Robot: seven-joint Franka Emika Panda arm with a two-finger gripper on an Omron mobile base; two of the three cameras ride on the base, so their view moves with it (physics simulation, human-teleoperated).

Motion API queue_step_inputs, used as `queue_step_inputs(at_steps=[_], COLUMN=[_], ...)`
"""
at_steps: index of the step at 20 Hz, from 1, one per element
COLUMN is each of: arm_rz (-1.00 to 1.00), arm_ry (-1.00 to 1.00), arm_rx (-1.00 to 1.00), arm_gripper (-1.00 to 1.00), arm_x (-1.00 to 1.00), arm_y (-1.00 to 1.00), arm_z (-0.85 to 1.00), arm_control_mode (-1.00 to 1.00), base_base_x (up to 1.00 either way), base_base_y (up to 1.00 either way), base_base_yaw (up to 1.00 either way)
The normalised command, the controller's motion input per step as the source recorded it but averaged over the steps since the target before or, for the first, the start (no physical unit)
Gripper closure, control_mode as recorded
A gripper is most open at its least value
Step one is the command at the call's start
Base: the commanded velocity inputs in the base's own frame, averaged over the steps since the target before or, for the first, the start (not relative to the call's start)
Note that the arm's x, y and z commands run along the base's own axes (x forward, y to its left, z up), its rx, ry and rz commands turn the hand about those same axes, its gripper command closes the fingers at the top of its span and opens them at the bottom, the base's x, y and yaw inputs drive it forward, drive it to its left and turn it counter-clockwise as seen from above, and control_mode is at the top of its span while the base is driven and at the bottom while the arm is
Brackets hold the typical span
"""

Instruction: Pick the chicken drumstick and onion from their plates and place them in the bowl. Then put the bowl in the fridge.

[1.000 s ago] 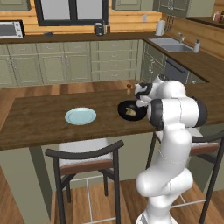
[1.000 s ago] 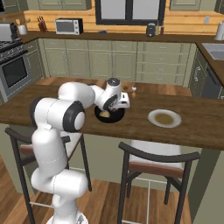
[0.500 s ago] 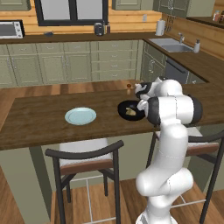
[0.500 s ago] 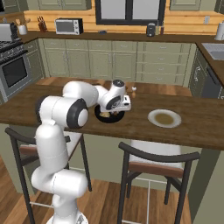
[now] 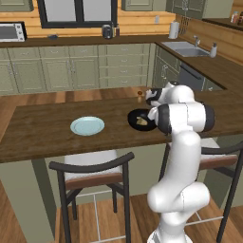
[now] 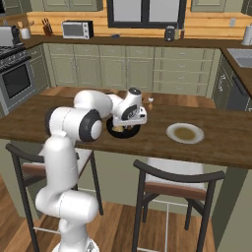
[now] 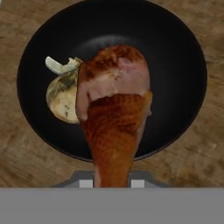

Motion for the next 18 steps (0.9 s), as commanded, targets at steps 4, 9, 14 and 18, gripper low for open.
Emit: queue_step_inputs(at_steps=[4,9,14,18], arm_rz=[0.05,0.05,0.05,0.05], arm_ry=[0.03,0.04,0.06,0.04], arm_rx=[0.00,0.00,0.00,0.00], arm_gripper=[1.00,1.00,1.00,1.00], arm_x=[0.27,0.21,0.11,0.12], arm_y=[0.01,0.00,0.00,0.03], arm_z=[-0.13,-0.16,-0.28,-0.18], arm_control_mode=[-1.00,-1.00,-1.00,-1.00], base_base_x=[0.00,0.00,0.00,0.00], base_base_y=[0.00,0.00,0.00,0.00], base_base_yaw=[0.00,0.00,0.00,0.00])
